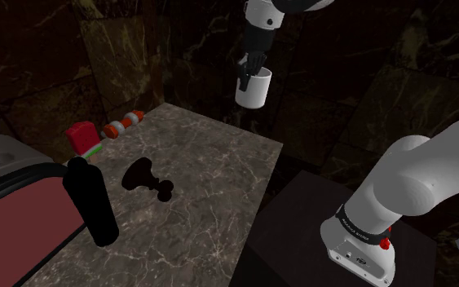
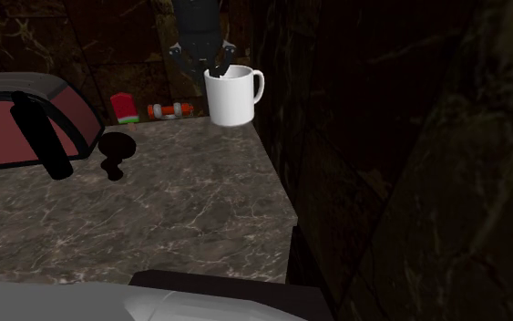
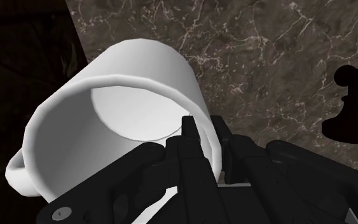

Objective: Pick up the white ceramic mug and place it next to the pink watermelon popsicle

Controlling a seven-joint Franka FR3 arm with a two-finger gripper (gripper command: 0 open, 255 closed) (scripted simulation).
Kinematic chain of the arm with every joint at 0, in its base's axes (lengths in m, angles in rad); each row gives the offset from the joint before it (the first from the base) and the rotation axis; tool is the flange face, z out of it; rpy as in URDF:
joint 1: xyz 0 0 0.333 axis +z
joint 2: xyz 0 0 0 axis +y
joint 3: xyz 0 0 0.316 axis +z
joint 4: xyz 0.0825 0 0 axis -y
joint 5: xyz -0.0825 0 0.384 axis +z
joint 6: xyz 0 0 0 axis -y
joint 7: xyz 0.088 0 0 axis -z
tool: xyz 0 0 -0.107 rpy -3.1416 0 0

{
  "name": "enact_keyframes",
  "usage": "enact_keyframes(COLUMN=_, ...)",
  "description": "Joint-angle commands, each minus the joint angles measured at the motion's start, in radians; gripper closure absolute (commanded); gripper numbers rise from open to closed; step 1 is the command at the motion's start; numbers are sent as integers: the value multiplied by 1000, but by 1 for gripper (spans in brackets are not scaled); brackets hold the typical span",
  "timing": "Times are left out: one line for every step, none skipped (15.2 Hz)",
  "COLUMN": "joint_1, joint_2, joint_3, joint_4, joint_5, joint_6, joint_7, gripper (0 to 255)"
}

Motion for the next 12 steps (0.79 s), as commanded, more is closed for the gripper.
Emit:
enact_keyframes(joint_1=0, joint_2=0, joint_3=0, joint_4=26, joint_5=-1, joint_6=-27, joint_7=1, gripper=255)
enact_keyframes(joint_1=0, joint_2=0, joint_3=-1, joint_4=40, joint_5=-1, joint_6=-40, joint_7=1, gripper=255)
enact_keyframes(joint_1=-1, joint_2=0, joint_3=-1, joint_4=49, joint_5=-1, joint_6=-49, joint_7=1, gripper=255)
enact_keyframes(joint_1=3, joint_2=31, joint_3=14, joint_4=77, joint_5=-2, joint_6=-46, joint_7=21, gripper=255)
enact_keyframes(joint_1=6, joint_2=63, joint_3=29, joint_4=106, joint_5=-4, joint_6=-43, joint_7=41, gripper=255)
enact_keyframes(joint_1=9, joint_2=95, joint_3=44, joint_4=136, joint_5=-8, joint_6=-41, joint_7=61, gripper=255)
enact_keyframes(joint_1=12, joint_2=127, joint_3=58, joint_4=167, joint_5=-12, joint_6=-40, joint_7=81, gripper=255)
enact_keyframes(joint_1=16, joint_2=160, joint_3=73, joint_4=200, joint_5=-18, joint_6=-40, joint_7=101, gripper=255)
enact_keyframes(joint_1=19, joint_2=194, joint_3=87, joint_4=234, joint_5=-25, joint_6=-41, joint_7=121, gripper=255)
enact_keyframes(joint_1=23, joint_2=228, joint_3=100, joint_4=269, joint_5=-33, joint_6=-42, joint_7=142, gripper=255)
enact_keyframes(joint_1=27, joint_2=263, joint_3=113, joint_4=306, joint_5=-42, joint_6=-45, joint_7=163, gripper=255)
enact_keyframes(joint_1=32, joint_2=299, joint_3=126, joint_4=344, joint_5=-53, joint_6=-49, joint_7=184, gripper=255)
